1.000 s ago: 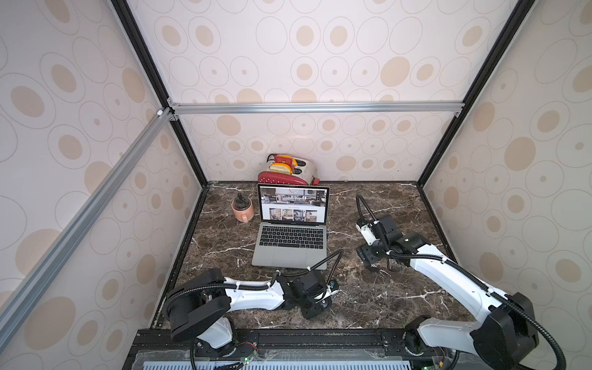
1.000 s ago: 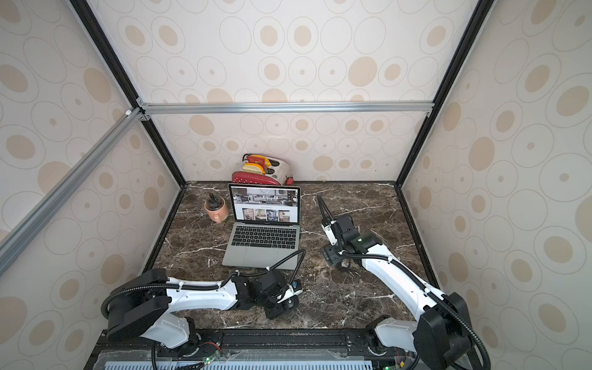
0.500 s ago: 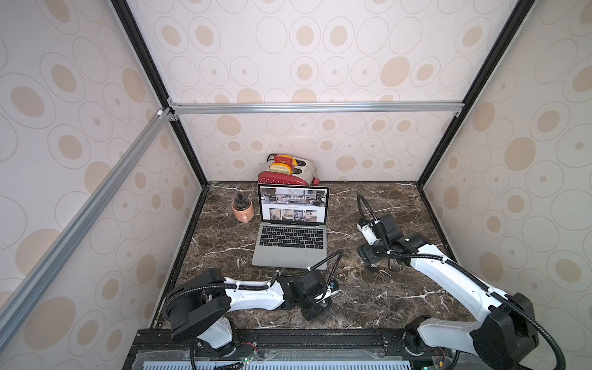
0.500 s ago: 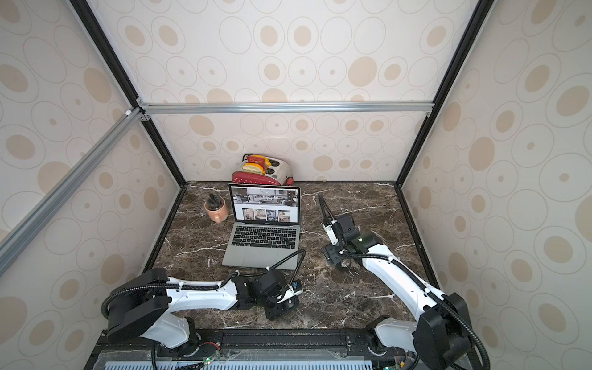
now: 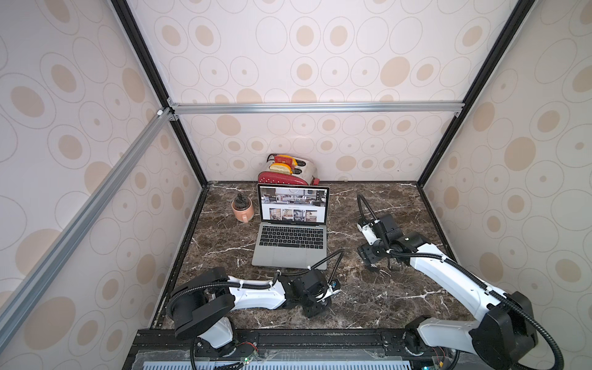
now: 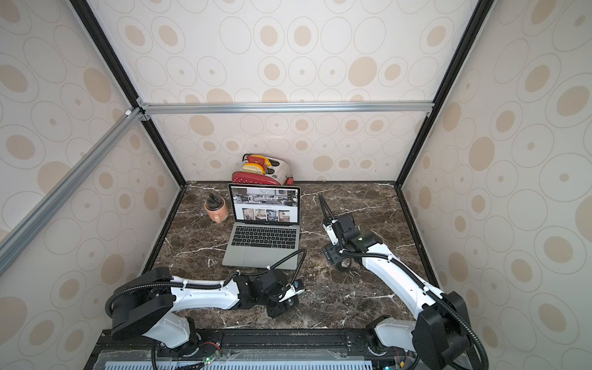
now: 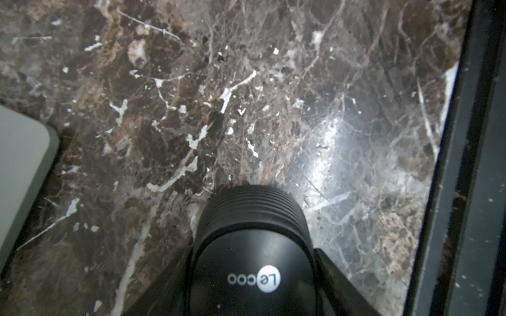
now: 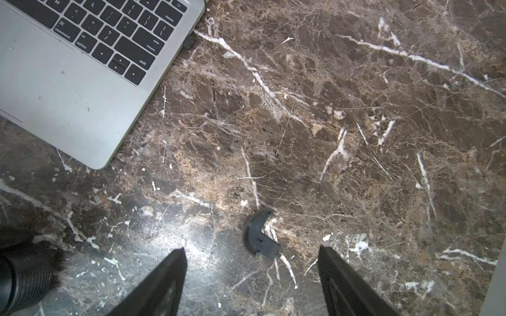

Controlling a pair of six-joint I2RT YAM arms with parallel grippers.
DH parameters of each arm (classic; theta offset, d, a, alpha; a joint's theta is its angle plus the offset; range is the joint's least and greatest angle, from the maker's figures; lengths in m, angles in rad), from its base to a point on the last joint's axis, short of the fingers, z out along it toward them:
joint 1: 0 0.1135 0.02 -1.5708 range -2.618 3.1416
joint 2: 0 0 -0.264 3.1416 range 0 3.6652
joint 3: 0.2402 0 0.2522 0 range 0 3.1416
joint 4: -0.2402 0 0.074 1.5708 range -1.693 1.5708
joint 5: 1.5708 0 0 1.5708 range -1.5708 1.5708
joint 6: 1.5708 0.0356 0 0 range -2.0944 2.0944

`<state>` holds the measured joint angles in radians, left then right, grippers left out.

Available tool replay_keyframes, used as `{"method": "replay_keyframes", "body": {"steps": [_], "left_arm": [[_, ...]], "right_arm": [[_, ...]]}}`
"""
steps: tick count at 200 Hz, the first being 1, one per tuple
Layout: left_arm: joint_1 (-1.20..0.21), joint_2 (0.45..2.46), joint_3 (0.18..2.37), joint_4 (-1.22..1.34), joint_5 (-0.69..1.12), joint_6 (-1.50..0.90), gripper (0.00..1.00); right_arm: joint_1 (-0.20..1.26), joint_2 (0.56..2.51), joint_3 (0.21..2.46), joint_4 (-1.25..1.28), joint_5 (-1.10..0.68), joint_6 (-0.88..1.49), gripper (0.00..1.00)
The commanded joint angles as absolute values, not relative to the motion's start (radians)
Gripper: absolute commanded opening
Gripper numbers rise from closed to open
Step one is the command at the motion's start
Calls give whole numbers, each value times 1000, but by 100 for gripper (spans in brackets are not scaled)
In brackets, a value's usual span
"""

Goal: Insert the wireless mouse receiver into the laptop
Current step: Pick up the mouse from the center of the board.

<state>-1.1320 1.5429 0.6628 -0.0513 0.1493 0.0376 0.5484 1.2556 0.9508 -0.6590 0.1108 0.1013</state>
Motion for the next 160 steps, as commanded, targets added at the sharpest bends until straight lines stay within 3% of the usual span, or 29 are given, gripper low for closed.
{"method": "replay_keyframes", "body": {"steps": [1, 37, 68, 112, 160], "left_arm": [[-1125, 1546, 655, -64, 160, 49, 62], [-1121, 1520, 651, -81, 147, 34, 46], [-1076, 1457, 655, -85, 160, -20, 0], [-982, 1304, 662, -21, 255, -134, 0], [-763, 1297, 743, 43, 738, -298, 0]], "right_arm": [[541, 1257, 951, -674, 111, 109, 80], [540, 1251, 953, -675, 108, 112, 79], [533, 1218, 957, -681, 95, 117, 79], [528, 1115, 939, -668, -1, 159, 79], [527, 946, 869, -540, -302, 197, 78]]}}
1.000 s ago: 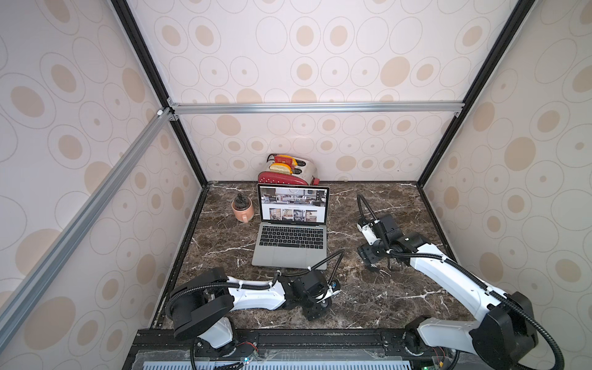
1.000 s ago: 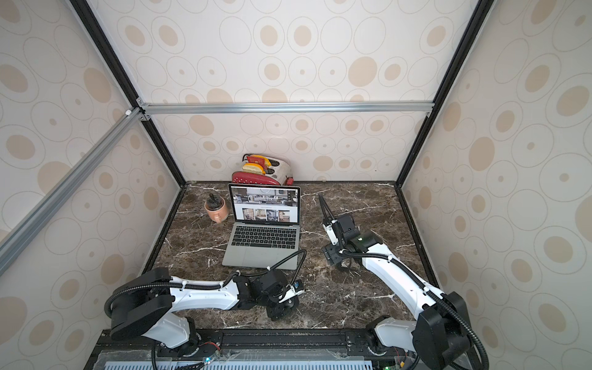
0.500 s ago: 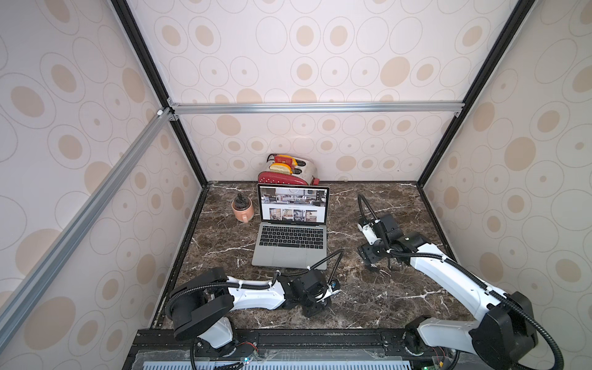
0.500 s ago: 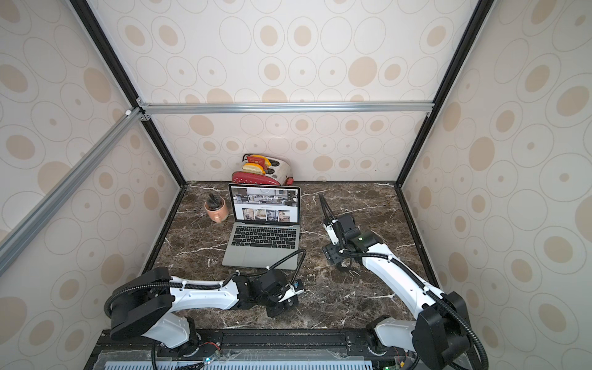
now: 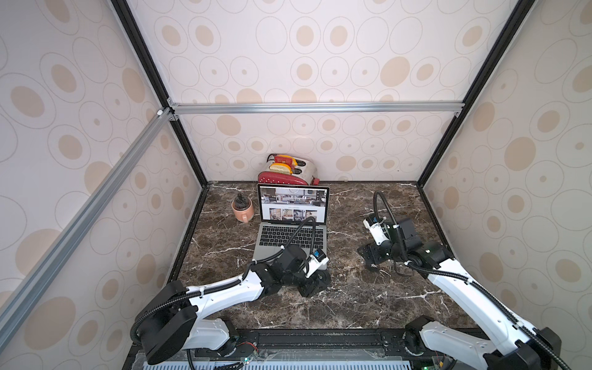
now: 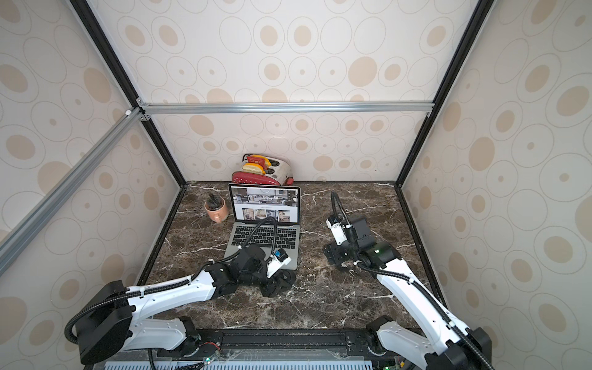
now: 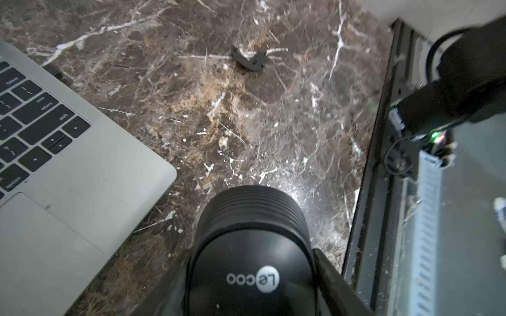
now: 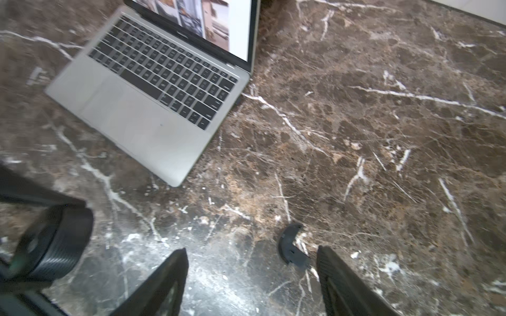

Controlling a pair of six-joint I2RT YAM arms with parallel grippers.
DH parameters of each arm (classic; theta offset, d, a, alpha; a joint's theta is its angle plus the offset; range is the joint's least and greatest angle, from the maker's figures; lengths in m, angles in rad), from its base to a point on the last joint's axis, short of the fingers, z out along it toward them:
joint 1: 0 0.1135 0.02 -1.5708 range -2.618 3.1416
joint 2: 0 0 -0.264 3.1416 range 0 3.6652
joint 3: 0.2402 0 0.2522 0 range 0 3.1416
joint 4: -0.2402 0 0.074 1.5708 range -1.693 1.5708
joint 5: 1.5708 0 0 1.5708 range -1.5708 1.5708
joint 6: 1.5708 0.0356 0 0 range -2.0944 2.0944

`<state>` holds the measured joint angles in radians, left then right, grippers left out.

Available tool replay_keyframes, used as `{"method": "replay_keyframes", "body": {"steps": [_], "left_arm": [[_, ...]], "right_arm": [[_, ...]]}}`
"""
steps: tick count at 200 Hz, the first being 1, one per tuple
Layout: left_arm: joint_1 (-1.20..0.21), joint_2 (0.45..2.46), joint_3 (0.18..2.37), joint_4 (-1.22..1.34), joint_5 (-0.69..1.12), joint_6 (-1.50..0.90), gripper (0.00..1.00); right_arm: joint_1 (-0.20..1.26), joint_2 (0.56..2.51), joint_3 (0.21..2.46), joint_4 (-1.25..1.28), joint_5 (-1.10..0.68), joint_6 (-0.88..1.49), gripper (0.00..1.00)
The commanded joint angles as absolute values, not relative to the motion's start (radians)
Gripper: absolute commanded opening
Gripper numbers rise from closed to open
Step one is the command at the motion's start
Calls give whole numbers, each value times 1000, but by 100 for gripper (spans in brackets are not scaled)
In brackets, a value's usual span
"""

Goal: Insert the wireless mouse receiver into the laptop
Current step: Pick up the mouse from the center of the board.

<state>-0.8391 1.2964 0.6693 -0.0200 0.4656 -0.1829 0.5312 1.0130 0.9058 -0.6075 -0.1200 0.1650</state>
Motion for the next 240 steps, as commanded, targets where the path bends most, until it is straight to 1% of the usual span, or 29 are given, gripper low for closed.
{"method": "replay_keyframes", "body": {"steps": [1, 28, 45, 60, 75, 105, 137, 195, 214, 240], "left_arm": [[-761, 1298, 746, 44, 745, -301, 0], [-672, 1319, 752, 191, 986, -460, 0], [-624, 1342, 762, 301, 1134, -568, 0], [-604, 1356, 796, 286, 1194, -577, 0], [-600, 1367, 818, 284, 1245, -577, 0], [-597, 1410, 864, 261, 1298, -574, 0], [-597, 1414, 886, 261, 1308, -557, 0], [-573, 1430, 940, 247, 1327, -511, 0], [-570, 1459, 970, 248, 1328, -540, 0], [-568, 1479, 980, 273, 1322, -599, 0]], "right_arm": [[527, 943, 867, -538, -307, 198, 78], [527, 867, 819, -458, -438, 218, 77], [528, 826, 782, -406, -475, 237, 77], [526, 803, 754, -356, -489, 290, 79], [526, 798, 743, -307, -545, 357, 80], [526, 792, 717, -184, -674, 478, 79], [526, 808, 657, 30, -715, 660, 82], [528, 884, 690, 135, -805, 915, 79], [528, 883, 693, 142, -817, 903, 79], [531, 836, 659, 121, -782, 751, 78]]}}
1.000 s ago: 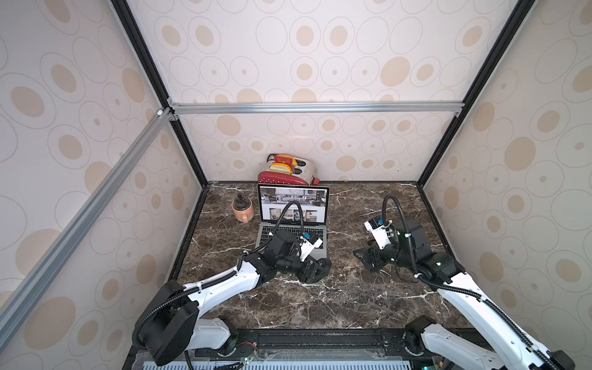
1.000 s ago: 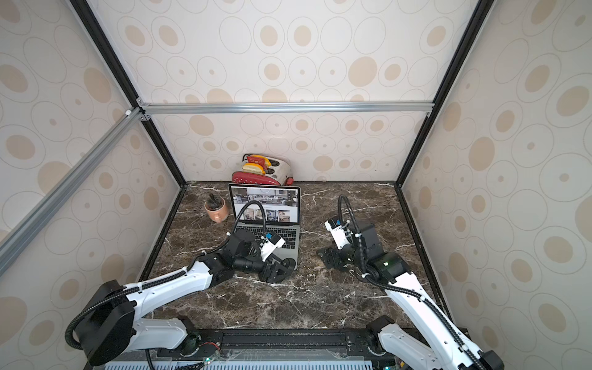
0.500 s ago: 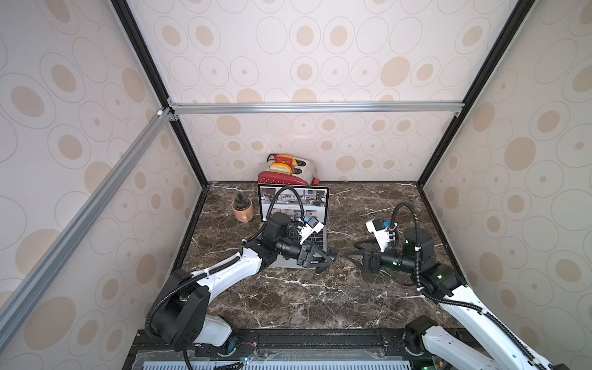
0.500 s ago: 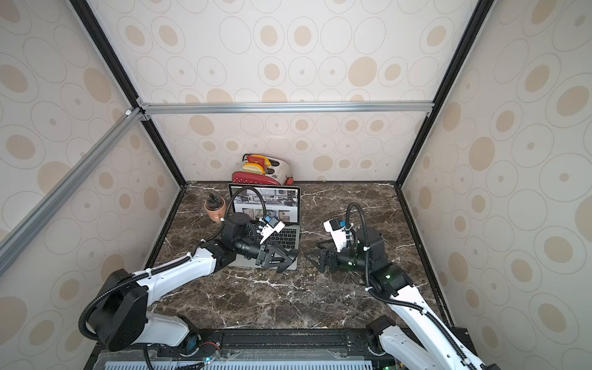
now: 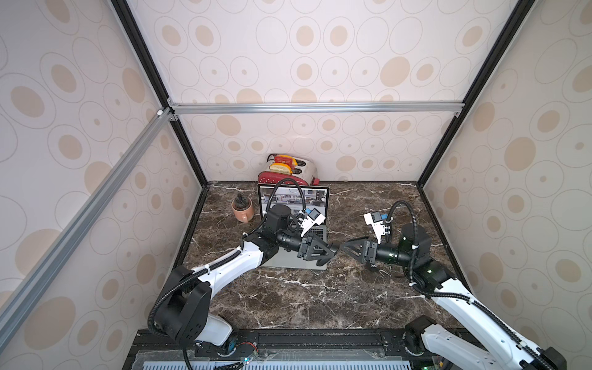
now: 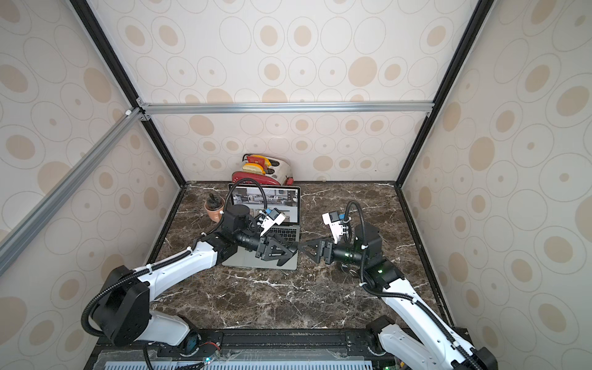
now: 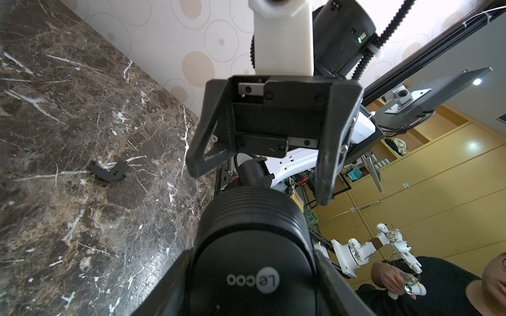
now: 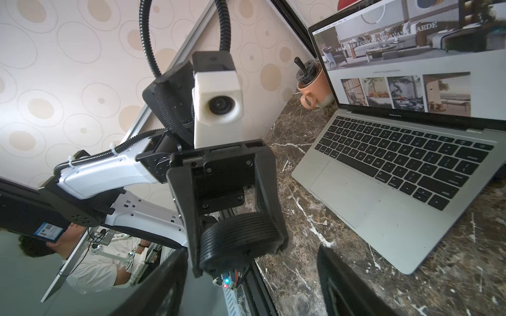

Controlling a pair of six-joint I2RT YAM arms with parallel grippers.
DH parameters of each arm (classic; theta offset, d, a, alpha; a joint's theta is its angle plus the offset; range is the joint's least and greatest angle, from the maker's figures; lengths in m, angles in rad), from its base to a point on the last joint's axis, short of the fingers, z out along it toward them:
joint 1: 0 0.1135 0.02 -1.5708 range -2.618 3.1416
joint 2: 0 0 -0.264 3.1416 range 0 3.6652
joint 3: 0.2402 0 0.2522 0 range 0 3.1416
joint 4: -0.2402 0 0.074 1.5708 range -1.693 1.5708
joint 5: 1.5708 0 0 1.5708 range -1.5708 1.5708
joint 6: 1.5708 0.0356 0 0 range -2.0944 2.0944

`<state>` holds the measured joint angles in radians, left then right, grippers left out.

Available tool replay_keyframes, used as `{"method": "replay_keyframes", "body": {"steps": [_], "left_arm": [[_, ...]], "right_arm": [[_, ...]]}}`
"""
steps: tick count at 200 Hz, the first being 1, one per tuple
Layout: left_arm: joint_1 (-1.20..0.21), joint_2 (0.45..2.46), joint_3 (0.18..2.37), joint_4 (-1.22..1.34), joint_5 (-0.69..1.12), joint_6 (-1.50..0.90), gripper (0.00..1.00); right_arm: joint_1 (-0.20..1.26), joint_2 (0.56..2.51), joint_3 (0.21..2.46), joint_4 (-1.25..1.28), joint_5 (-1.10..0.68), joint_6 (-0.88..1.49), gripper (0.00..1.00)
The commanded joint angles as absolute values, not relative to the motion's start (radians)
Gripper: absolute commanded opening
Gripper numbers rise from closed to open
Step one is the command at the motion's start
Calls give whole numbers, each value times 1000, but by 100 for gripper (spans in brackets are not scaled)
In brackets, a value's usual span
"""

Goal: Insert the wireless mouse receiver into the laptop
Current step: Pick up the mouse from the center of the board.

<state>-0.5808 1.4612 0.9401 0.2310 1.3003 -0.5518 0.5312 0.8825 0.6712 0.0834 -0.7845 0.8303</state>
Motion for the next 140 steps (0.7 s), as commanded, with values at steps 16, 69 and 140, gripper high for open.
{"method": "replay_keyframes", "body": {"steps": [16, 69, 140], "left_arm": [[-563, 1482, 985, 259, 1306, -636, 0], [-551, 1475, 1020, 99, 1384, -637, 0], [-542, 1538, 1258, -977, 1373, 315, 0]], "right_arm": [[530, 799, 633, 118, -725, 665, 77], [550, 677, 454, 386, -698, 194, 70], [633, 844, 612, 141, -879, -304, 74]]}}
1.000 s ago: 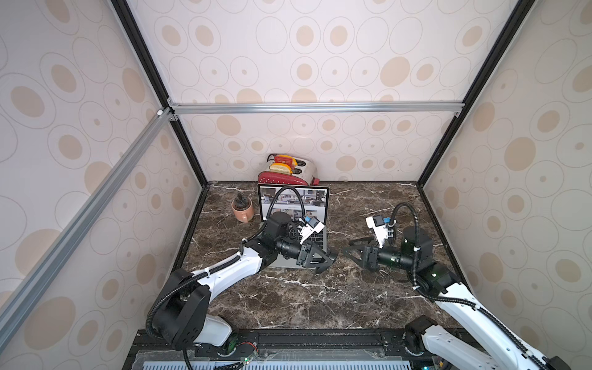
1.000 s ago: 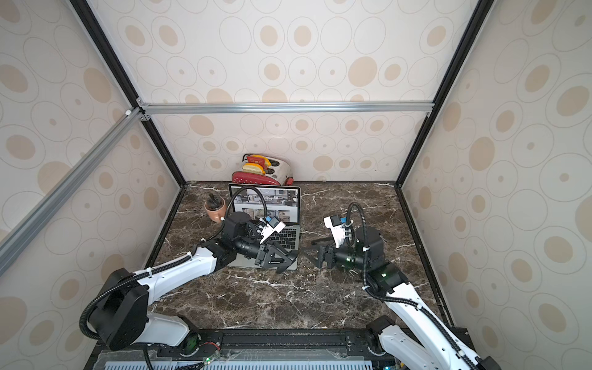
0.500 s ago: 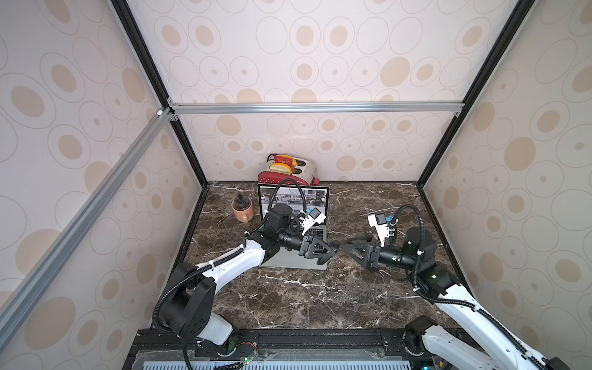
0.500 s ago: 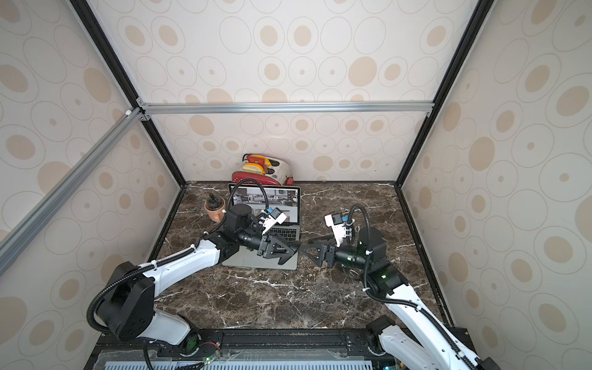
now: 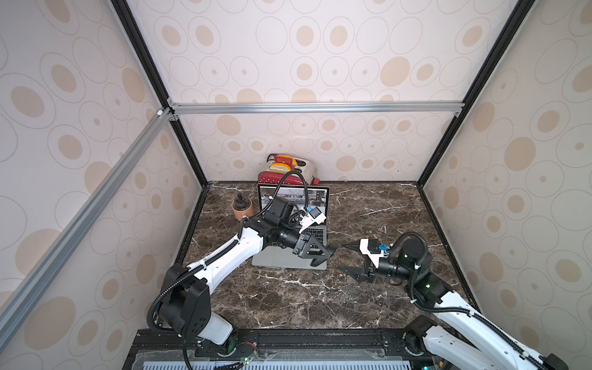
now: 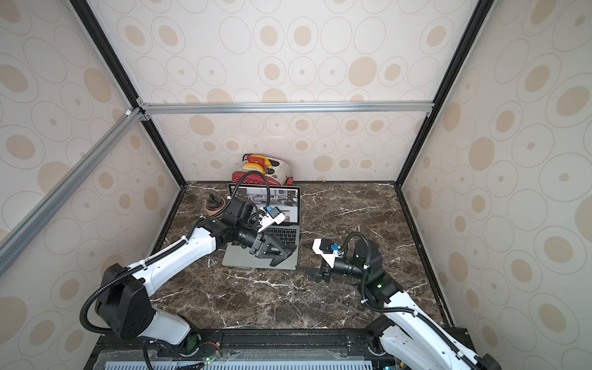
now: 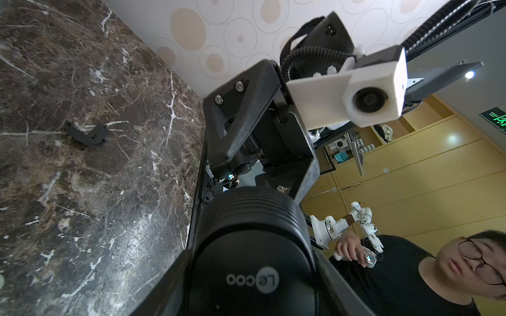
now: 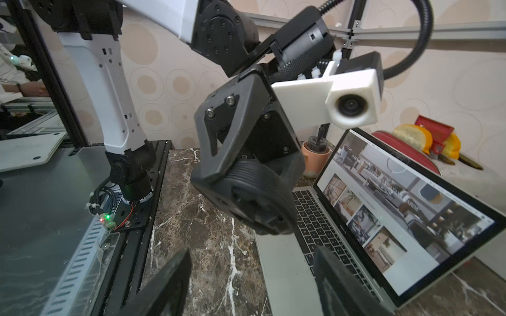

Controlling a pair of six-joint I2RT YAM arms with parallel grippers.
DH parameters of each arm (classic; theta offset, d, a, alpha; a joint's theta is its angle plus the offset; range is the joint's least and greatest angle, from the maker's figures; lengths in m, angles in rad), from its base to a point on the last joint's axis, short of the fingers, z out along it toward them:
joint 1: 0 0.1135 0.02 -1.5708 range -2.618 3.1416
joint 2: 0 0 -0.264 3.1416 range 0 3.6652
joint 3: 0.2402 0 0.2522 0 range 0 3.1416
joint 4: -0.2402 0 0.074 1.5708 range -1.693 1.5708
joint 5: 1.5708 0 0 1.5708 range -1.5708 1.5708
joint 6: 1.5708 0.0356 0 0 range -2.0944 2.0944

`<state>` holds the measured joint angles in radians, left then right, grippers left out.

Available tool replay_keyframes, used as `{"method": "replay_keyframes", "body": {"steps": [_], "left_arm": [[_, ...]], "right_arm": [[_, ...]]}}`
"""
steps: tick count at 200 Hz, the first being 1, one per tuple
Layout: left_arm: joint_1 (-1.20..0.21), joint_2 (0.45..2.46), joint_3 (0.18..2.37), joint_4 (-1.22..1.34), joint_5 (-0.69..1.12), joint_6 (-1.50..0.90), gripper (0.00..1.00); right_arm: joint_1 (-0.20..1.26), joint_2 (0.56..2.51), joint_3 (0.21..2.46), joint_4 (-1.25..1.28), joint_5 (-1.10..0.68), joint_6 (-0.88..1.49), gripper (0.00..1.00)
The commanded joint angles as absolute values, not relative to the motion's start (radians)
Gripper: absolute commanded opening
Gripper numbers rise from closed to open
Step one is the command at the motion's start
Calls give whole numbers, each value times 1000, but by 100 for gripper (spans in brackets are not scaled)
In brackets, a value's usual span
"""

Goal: Insert the wireless mouse receiver into the laptop
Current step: Pick up the mouse from the center of the board.

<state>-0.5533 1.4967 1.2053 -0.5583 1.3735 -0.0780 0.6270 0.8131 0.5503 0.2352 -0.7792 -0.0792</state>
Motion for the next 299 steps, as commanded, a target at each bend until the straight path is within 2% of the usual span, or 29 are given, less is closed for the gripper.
{"method": "replay_keyframes", "body": {"steps": [1, 21, 61, 104, 141, 166, 233, 245, 256, 268, 279, 293, 299], "left_arm": [[-543, 1541, 1260, -986, 1373, 326, 1], [-545, 1582, 1310, -1195, 1357, 520, 2], [-544, 1587, 1354, -1253, 1355, 587, 3], [-543, 1562, 1356, -1258, 1353, 607, 3], [-543, 1555, 1360, -1256, 1356, 609, 4], [-543, 1557, 1359, -1256, 1350, 603, 4], [-544, 1538, 1362, -1212, 1335, 557, 6], [-543, 1537, 1361, -1197, 1322, 545, 16], [-543, 1525, 1354, -1156, 1301, 507, 32], [-543, 1488, 1322, -1025, 1231, 381, 49], [-543, 1423, 1266, -848, 1106, 219, 67], [-536, 1306, 1182, -630, 928, 69, 97], [-533, 1264, 1144, -550, 851, 28, 99]], "right_arm": [[632, 844, 613, 137, -881, -310, 74], [634, 855, 620, 133, -911, -417, 74], [705, 981, 686, 135, -993, -505, 64], [777, 1088, 717, 191, -1022, -534, 62], [810, 1137, 753, 191, -1026, -548, 49], [834, 1158, 763, 213, -1022, -555, 43], [853, 1178, 785, 189, -1025, -562, 12], [855, 1172, 786, 196, -1015, -532, 5], [855, 1163, 787, 202, -994, -498, 0], [855, 1148, 783, 205, -950, -445, 0], [853, 1128, 783, 178, -885, -394, 0], [853, 1097, 786, 82, -798, -334, 0], [852, 1087, 784, 46, -774, -307, 0]]}}
